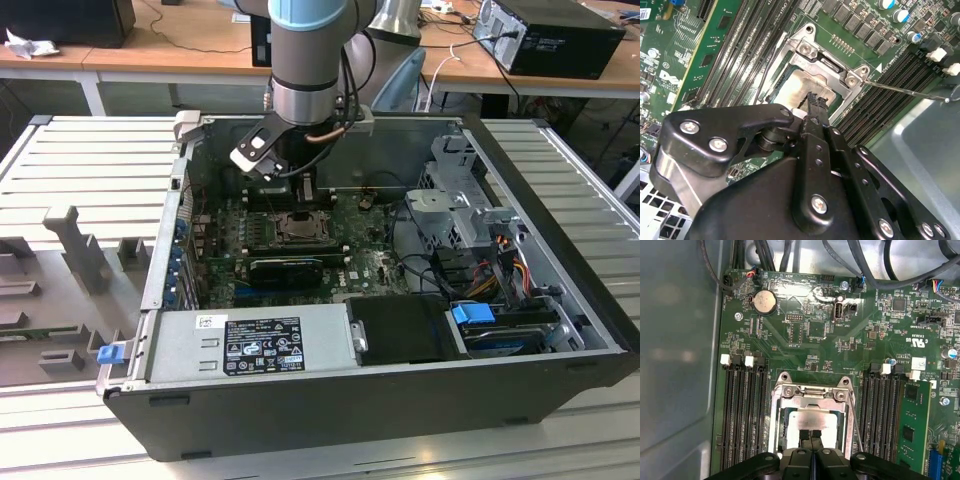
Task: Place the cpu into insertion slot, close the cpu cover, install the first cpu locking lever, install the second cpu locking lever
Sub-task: 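Install the first cpu locking lever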
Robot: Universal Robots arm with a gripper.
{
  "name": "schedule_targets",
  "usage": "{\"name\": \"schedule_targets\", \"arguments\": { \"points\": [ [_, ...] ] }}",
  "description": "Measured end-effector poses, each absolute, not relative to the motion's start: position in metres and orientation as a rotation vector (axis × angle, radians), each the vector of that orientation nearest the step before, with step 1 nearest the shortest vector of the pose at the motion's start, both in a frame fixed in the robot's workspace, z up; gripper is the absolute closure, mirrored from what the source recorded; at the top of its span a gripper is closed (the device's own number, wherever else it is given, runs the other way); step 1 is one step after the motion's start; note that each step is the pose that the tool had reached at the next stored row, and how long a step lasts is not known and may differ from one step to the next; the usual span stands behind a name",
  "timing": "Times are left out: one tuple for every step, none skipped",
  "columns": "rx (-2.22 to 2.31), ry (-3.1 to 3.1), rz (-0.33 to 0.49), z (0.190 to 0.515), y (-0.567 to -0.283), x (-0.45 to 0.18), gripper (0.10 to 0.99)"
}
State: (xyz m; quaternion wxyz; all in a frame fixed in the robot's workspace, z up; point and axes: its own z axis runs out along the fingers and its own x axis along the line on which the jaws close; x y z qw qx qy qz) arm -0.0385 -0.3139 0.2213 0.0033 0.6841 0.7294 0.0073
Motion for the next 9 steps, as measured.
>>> {"name": "schedule_targets", "arguments": {
  "points": [
    [2.144,2.287,0.023,0.2223,-0.3139,-0.0385,0.980],
    [2.145,2.287,0.023,0.2224,-0.3138,-0.0385,0.980],
    [2.145,2.287,0.024,0.2227,-0.3138,-0.0384,0.980],
    [2.145,2.287,0.023,0.2231,-0.3139,-0.0385,0.980],
    [2.145,2.287,0.023,0.2234,-0.3139,-0.0385,0.980],
    [2.145,2.287,0.023,0.2236,-0.3138,-0.0384,0.980],
    [2.145,2.287,0.023,0.2239,-0.3139,-0.0385,0.980],
    [2.145,2.287,0.023,0.2244,-0.3139,-0.0385,0.980],
    [2.145,2.287,0.023,0.2257,-0.3139,-0.0385,0.980]
  ]
}}
